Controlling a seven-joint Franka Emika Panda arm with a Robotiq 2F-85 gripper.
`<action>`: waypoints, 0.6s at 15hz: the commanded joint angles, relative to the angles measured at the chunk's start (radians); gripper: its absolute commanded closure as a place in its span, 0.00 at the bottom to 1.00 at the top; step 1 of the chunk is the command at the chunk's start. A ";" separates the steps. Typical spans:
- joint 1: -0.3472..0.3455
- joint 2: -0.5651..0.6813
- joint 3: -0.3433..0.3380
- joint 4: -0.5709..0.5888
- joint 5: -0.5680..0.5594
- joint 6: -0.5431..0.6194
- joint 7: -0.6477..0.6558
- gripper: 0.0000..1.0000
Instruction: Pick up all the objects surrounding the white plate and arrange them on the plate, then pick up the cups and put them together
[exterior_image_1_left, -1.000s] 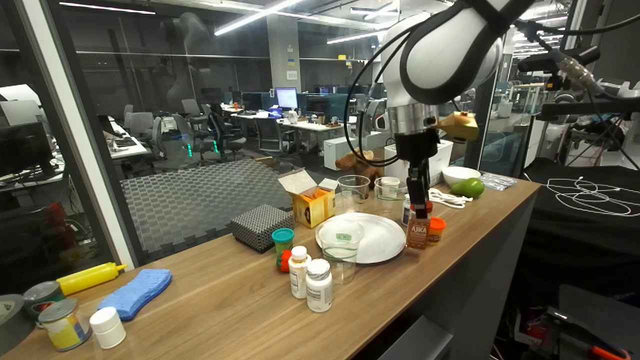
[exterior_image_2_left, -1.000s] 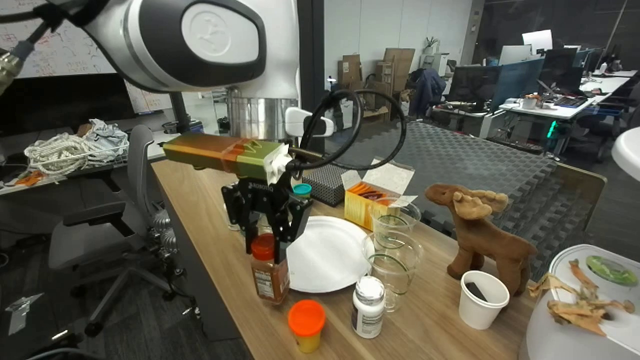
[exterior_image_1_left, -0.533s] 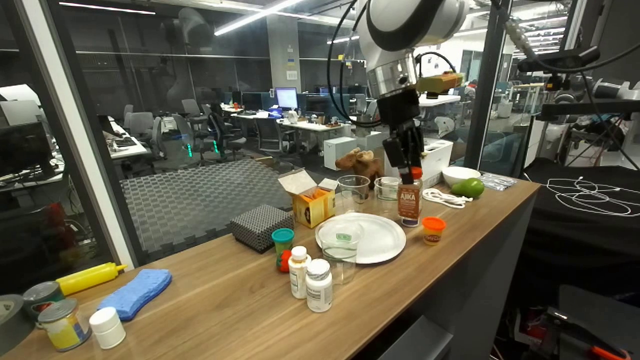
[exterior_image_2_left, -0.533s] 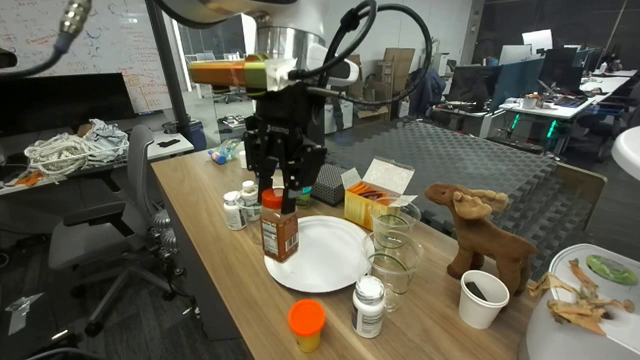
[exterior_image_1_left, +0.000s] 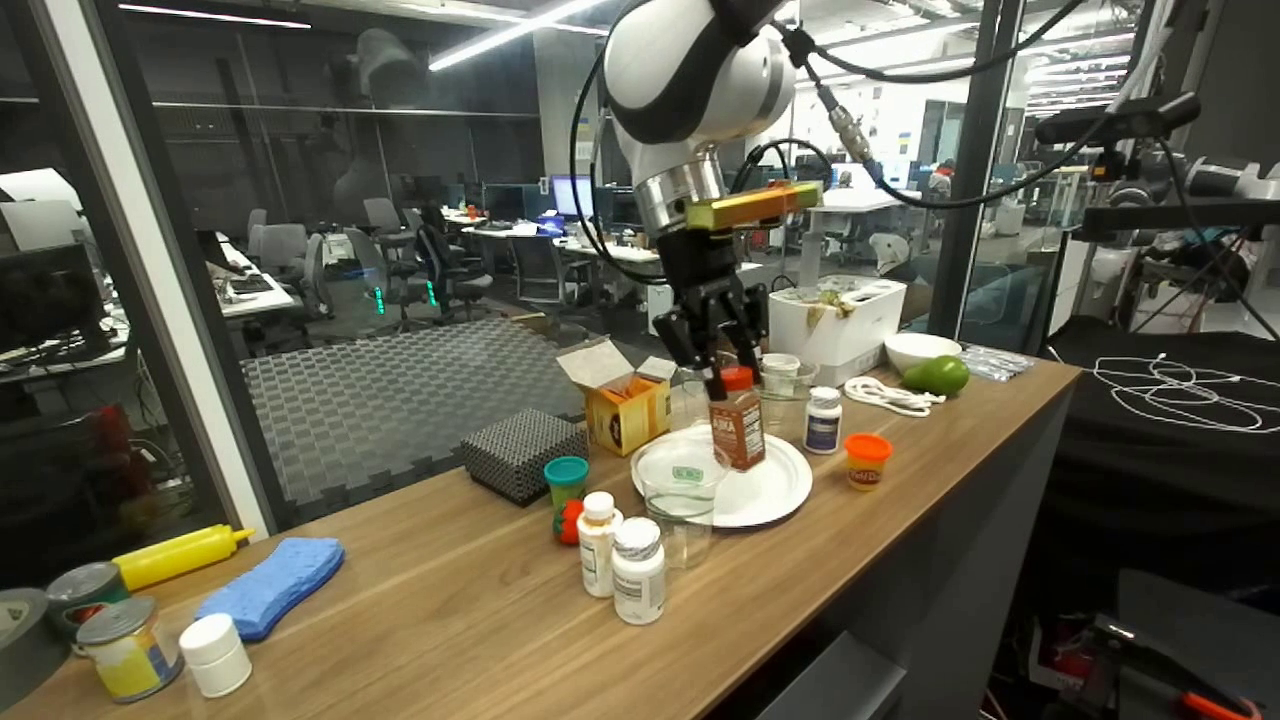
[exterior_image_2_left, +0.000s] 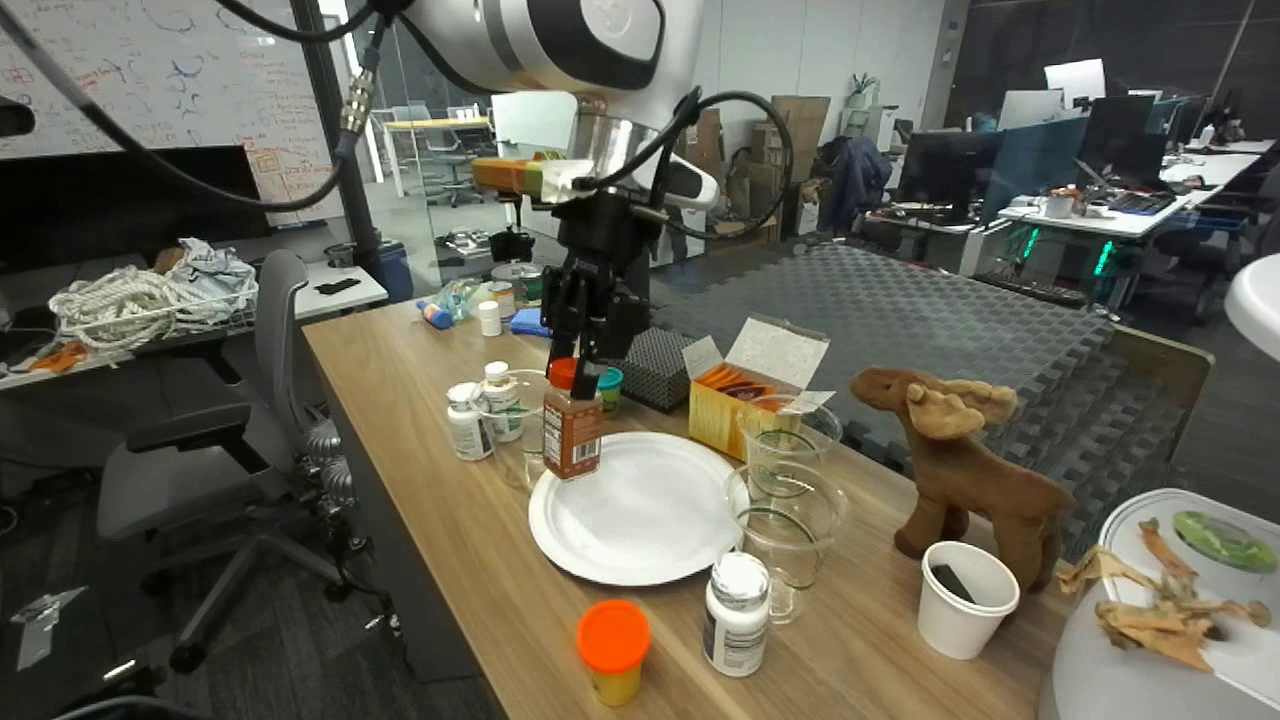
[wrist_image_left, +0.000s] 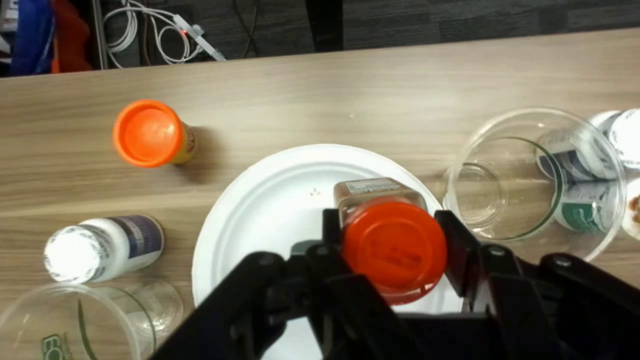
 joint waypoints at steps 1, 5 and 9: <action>0.017 0.104 -0.011 0.144 0.043 -0.002 0.105 0.75; 0.020 0.176 -0.026 0.238 0.035 0.013 0.170 0.75; 0.015 0.241 -0.037 0.330 0.035 0.012 0.188 0.75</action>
